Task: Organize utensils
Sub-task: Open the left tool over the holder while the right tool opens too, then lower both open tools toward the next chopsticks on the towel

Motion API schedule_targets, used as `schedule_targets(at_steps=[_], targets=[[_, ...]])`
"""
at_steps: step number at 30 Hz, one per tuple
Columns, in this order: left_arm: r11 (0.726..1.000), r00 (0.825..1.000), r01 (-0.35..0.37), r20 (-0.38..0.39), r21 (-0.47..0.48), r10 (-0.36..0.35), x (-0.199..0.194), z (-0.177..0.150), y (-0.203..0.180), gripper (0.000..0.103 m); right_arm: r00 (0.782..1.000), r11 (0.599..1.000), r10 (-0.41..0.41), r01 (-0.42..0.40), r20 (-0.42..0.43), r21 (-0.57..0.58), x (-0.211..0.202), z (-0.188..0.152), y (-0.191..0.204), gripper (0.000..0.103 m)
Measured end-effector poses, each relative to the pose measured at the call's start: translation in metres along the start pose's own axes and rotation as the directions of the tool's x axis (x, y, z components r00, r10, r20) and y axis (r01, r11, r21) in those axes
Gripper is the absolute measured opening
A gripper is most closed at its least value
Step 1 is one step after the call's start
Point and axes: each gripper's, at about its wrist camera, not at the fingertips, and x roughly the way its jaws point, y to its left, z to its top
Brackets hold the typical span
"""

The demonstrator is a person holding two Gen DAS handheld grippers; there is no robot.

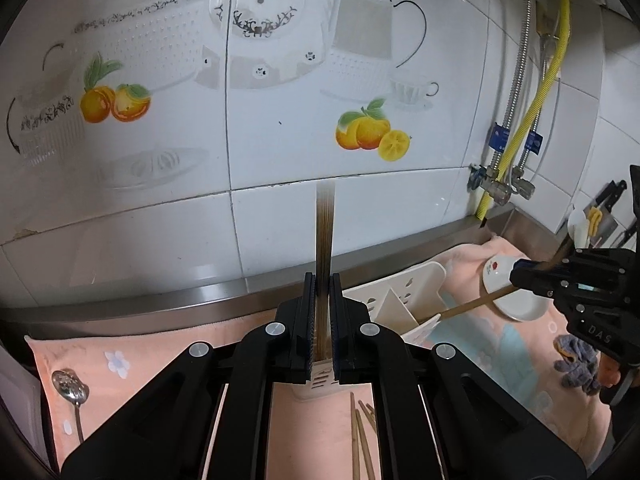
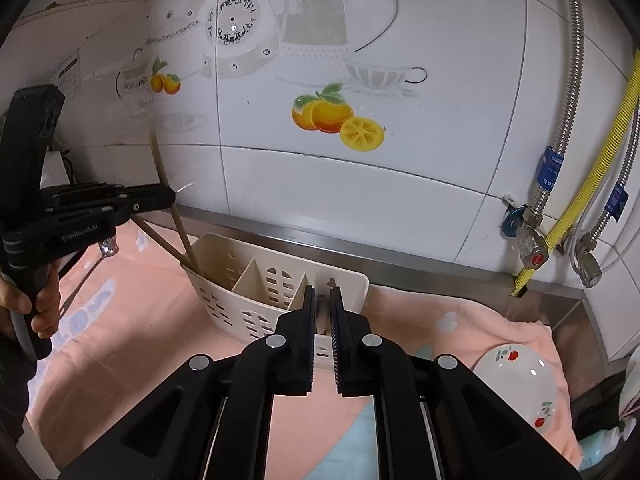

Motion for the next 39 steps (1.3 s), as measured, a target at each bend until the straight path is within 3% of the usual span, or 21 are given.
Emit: schedule_targets(at_steps=[6,10,12,16,19,28,39], targets=[[1.0,1.0,-0.001,0.008,-0.007,0.001,-0.007,0.001,0.001,0.009,0.999,1.0,-0.01,0.01,0.03,-0.007,-0.013,0.003,0.001,0.012],[1.0,1.0,-0.01,0.027,-0.004,0.01,-0.021,-0.001,0.0,0.023,0.998,1.0,-0.014,0.015,0.063,-0.009,-0.028,0.002,0.005,0.018],[1.0,0.999,-0.014,0.038,0.005,0.014,-0.033,-0.005,-0.003,0.025,0.997,1.0,-0.011,0.012,0.081,-0.011,-0.037,-0.001,0.009,0.023],[1.0,0.998,-0.014,0.056,0.014,0.013,-0.053,-0.017,-0.006,0.025,0.994,1.0,0.003,-0.001,0.105,-0.021,-0.055,-0.016,0.021,0.025],[1.0,0.998,-0.02,0.057,0.017,0.019,-0.068,-0.035,-0.009,0.031,0.994,0.999,0.01,-0.007,0.106,-0.032,-0.061,-0.033,0.031,0.029],[1.0,1.0,-0.021,-0.021,0.003,0.021,-0.077,-0.106,-0.008,0.038,0.999,0.999,0.038,-0.037,0.027,-0.026,-0.056,-0.105,0.056,0.03],[0.999,0.989,-0.028,-0.149,-0.044,0.022,-0.059,-0.181,-0.003,0.056,0.992,0.998,0.057,-0.052,-0.112,0.048,-0.033,-0.191,0.063,0.03]])
